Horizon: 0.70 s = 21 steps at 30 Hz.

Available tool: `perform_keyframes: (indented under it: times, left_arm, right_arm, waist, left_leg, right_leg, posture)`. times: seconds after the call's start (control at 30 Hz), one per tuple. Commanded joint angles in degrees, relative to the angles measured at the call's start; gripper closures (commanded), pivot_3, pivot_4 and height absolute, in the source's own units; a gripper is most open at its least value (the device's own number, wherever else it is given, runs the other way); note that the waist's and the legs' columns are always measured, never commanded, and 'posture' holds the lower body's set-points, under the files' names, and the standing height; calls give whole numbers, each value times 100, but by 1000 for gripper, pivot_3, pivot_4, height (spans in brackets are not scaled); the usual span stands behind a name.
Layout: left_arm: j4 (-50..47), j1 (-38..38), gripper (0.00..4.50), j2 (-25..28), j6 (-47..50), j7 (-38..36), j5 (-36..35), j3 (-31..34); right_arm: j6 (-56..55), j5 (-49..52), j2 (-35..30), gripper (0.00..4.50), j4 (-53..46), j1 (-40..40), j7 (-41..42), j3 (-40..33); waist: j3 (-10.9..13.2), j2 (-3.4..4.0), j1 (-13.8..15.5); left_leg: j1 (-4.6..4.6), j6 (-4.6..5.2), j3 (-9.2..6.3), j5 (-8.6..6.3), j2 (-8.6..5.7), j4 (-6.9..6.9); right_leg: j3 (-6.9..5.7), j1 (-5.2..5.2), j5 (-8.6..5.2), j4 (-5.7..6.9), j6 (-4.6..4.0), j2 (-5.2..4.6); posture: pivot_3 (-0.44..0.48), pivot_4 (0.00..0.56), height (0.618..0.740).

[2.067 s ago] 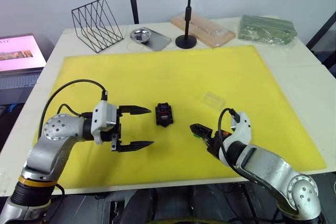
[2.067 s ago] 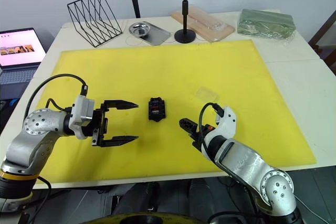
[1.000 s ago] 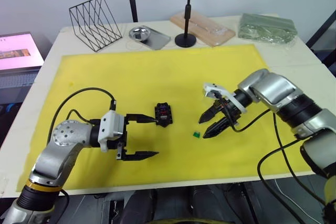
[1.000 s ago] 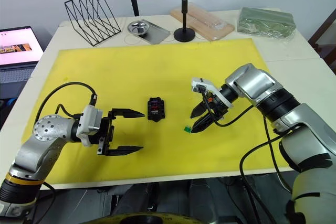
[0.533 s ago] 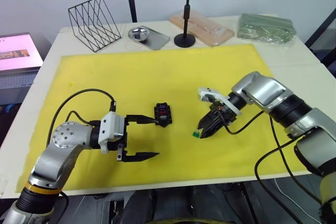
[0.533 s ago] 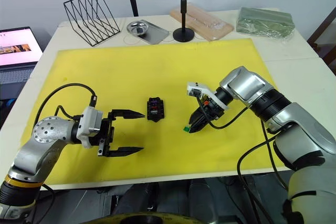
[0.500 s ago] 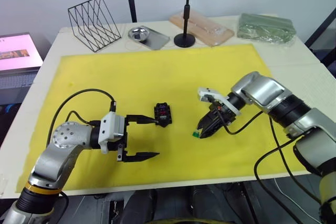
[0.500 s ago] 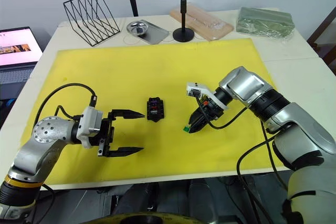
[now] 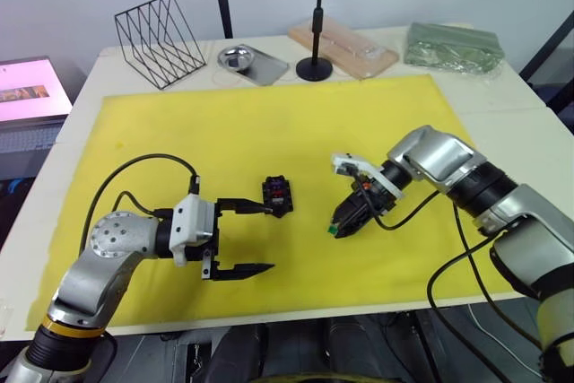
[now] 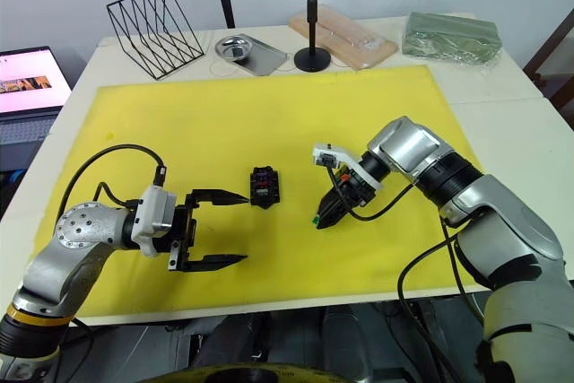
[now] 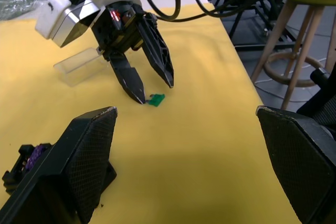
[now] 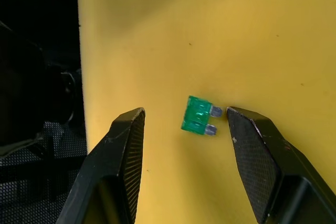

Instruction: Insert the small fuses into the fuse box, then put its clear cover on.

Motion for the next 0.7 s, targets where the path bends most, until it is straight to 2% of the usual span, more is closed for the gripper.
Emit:
perform_keyframes:
  times: [0.03, 0.13, 0.2, 0.7]
  left_arm:
    - [-185, 21, 0, 64, 3, 42, -15, 47]
    - [-219, 45, 0, 70, 11, 52, -9, 37]
    - [-198, 41, 0, 70, -3, 47, 10, 26]
    - [-163, 64, 0, 48, -26, 80, 70, 26]
  right_arm:
    - [38, 136, 92, 1960, -94, -156, 26, 68]
    - [-38, 88, 125, 2487, -52, -139, 26, 90]
    - [-59, 72, 136, 3133, -31, -137, 26, 117]
    - [-796, -413, 94, 3133, 253, -91, 26, 526]
  waist:
    - [0, 0, 1]
    - [0, 0, 4]
    - [0, 0, 6]
    - [0, 0, 11]
  left_leg:
    - [0, 0, 0, 0, 0, 0]
    - [-1, 0, 0, 0, 0, 0]
    - [-1, 0, 0, 0, 0, 0]
    - [0, -1, 0, 0, -1, 1]
  right_leg:
    - [0, 0, 0, 0, 0, 0]
    - [0, 0, 0, 0, 0, 0]
    - [0, 0, 0, 0, 0, 0]
    - [0, 1, 0, 1, 0, -1]
  posture:
    - [0, 150, 740]
    - [0, 150, 740]
    - [0, 150, 740]
    - [0, 150, 740]
